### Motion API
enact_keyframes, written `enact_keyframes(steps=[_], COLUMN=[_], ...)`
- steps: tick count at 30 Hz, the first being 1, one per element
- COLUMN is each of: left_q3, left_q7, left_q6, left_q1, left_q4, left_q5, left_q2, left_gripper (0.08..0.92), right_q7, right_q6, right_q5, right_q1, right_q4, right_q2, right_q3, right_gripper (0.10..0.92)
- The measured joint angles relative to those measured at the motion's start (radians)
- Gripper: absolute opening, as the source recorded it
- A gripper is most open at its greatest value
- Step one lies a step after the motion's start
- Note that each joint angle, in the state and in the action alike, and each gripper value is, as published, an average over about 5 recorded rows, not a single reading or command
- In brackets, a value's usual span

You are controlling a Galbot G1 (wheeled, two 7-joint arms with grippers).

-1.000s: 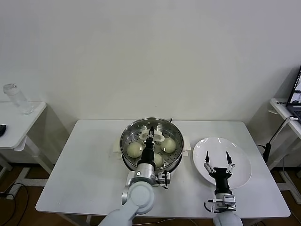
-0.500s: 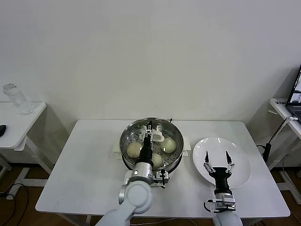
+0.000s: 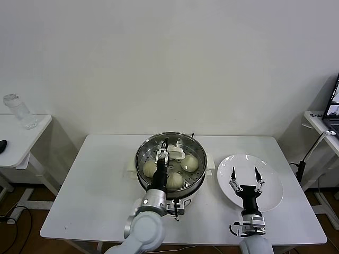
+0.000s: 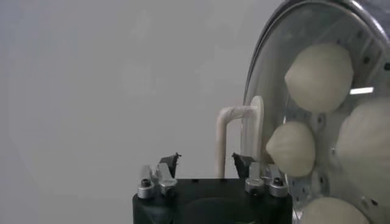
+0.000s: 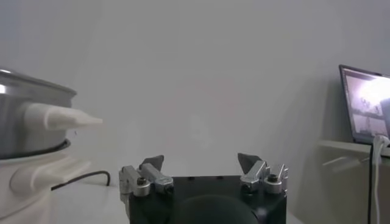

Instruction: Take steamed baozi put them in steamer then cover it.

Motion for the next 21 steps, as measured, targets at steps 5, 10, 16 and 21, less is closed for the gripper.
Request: enact_keyframes(steps=[5, 10, 16, 21], left_q3=[-0.013, -0.045, -0.145, -0.293], left_q7=[0.005, -0.002, -0.060, -0.175], left_q6=[0.000, -0.004, -0.039, -0.133], left_q1=[0.021, 0.049, 0.098, 0.162], left_q4=[-0.061, -0.147, -0.244, -0.262], left_q5=[-0.034, -0.098, -0.239, -0.444], left_q2=[0.036, 0.083, 0.135, 0.145], left_gripper=[0.822, 0.823, 0.823, 0.823], right_q7=[0.000, 0.001, 0.004, -0.002], right_q6=[0.000, -0.006, -0.046, -0.089], right_q5=[0.002, 0.014, 0.061, 0.118], right_q1=[-0.002, -0.004, -0.017, -0.030], right_q4=[0.001, 0.008, 0.037, 0.071], right_q2=[-0.003, -0.010, -0.026, -0.038], right_q3=[0.003, 0.003, -0.009, -0.019], right_gripper=[0.823, 0.823, 0.823, 0.823])
